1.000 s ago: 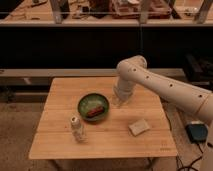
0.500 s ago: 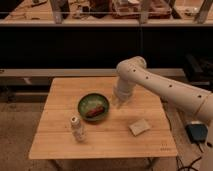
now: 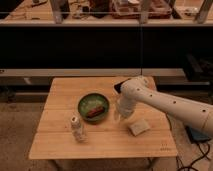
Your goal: Push the ceramic bowl across the table
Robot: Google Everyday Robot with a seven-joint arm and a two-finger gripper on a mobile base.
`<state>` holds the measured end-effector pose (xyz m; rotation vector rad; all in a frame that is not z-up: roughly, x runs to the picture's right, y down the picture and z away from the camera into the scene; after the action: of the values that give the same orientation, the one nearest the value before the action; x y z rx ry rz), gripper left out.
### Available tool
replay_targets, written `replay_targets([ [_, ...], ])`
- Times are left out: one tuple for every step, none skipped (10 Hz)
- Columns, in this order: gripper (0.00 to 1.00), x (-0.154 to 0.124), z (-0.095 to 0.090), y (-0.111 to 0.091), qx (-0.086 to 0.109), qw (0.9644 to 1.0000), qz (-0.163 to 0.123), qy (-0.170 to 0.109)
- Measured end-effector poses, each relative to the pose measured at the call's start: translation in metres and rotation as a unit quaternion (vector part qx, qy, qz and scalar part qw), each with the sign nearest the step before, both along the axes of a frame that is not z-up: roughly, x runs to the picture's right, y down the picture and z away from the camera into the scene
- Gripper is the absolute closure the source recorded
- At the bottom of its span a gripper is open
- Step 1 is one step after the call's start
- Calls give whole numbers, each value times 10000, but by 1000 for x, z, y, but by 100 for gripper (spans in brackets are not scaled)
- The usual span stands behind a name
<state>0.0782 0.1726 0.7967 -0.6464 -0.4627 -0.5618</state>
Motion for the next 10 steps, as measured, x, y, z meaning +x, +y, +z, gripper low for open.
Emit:
replay_targets([
  [57,0,4,5,-34,10000,36,-18],
  [65,4,11,8,-36,10000,89,-26],
  [75,8,16,7,-10,9999,118,3],
  [84,12,22,5,35,9999,135,38],
  [94,17,31,1,110,9999,114,53],
  [99,20,37,-3,191,9998,68,29],
  [100,20,44,-6,271,9996,-25,-47],
  [100,15,55,-8,391,9988,-213,-224],
  [100,8,66,-9,490,9973,-393,-379],
  [100,1,77,-11,570,9957,-553,-486],
])
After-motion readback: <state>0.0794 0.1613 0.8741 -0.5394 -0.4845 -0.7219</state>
